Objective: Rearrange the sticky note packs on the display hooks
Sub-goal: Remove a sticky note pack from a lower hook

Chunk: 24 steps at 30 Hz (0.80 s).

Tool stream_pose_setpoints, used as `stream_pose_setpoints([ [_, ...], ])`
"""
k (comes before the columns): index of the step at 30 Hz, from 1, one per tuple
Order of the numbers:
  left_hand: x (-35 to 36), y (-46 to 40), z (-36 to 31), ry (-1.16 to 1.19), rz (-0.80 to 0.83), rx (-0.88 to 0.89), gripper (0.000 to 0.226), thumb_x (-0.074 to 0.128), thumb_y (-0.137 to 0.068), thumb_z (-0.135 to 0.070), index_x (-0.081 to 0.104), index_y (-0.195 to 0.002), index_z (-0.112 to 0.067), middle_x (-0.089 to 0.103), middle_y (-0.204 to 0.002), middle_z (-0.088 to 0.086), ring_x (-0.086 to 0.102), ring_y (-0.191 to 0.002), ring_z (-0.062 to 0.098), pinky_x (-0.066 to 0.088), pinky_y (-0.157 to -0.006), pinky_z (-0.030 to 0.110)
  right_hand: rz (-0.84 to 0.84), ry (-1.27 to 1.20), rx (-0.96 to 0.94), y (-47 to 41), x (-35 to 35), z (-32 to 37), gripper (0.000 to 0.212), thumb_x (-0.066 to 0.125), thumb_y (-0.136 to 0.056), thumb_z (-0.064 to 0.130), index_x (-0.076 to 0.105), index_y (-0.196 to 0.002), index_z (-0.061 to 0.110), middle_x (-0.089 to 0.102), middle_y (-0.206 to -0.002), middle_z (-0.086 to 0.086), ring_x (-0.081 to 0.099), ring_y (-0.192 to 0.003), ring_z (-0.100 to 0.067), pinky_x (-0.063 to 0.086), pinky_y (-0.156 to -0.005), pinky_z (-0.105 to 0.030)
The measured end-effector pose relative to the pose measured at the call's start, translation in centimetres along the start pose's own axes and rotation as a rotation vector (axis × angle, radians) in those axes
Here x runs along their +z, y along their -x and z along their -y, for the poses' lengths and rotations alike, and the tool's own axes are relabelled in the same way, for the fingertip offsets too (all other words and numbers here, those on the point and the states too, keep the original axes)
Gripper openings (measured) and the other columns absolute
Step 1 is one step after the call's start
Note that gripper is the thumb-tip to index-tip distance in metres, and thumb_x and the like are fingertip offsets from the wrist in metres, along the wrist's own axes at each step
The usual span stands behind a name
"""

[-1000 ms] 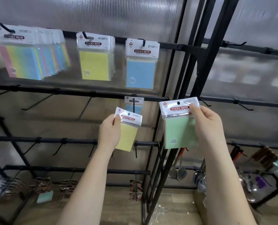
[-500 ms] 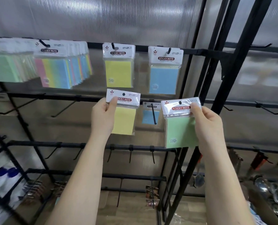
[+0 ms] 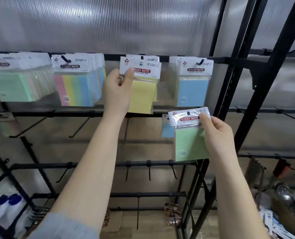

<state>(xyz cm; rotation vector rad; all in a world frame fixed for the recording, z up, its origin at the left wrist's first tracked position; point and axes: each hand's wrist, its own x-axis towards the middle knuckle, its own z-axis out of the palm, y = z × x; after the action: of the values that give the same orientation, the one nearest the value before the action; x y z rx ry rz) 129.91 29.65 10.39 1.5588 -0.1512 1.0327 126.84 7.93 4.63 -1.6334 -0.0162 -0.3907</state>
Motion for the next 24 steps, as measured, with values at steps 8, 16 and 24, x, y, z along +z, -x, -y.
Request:
stream_pose_setpoints([
  [8,1.0,-1.8,-0.6,0.061,0.014,0.045,0.015,0.054,-0.095,-0.020,0.062,-0.083,-0.023,0.064,-0.079,-0.018,0.058,-0.069,-0.012,0.041,-0.060,0.006,-0.025,0.003,-0.006,0.2,0.8,0.1,0.030,0.052,-0.094,0.037,0.070,-0.072,0.026,0.071,-0.073,0.011,0.056,-0.064,-0.003,0.041,-0.064,-0.025],
  [16,2.1,-2.2,0.2,0.064,-0.053,0.042,0.011,0.056,-0.094,-0.019,0.065,-0.087,-0.015,0.064,-0.079,-0.017,0.059,-0.068,-0.013,0.042,-0.060,0.007,-0.035,0.021,-0.010,-0.3,0.4,-0.1,0.034,0.052,-0.094,0.035,0.071,-0.067,0.027,0.069,-0.070,0.015,0.053,-0.056,0.006,0.040,-0.058,-0.019],
  [24,2.2,-2.1,1.1,-0.006,-0.104,0.009,0.022,0.057,-0.092,-0.022,0.056,-0.071,-0.020,0.055,-0.064,-0.007,0.044,-0.057,0.003,0.035,-0.056,0.020,0.010,0.028,0.005,-0.9,0.5,0.0,0.031,0.051,-0.095,0.035,0.069,-0.075,0.020,0.071,-0.071,0.016,0.052,-0.053,0.009,0.039,-0.051,-0.010],
])
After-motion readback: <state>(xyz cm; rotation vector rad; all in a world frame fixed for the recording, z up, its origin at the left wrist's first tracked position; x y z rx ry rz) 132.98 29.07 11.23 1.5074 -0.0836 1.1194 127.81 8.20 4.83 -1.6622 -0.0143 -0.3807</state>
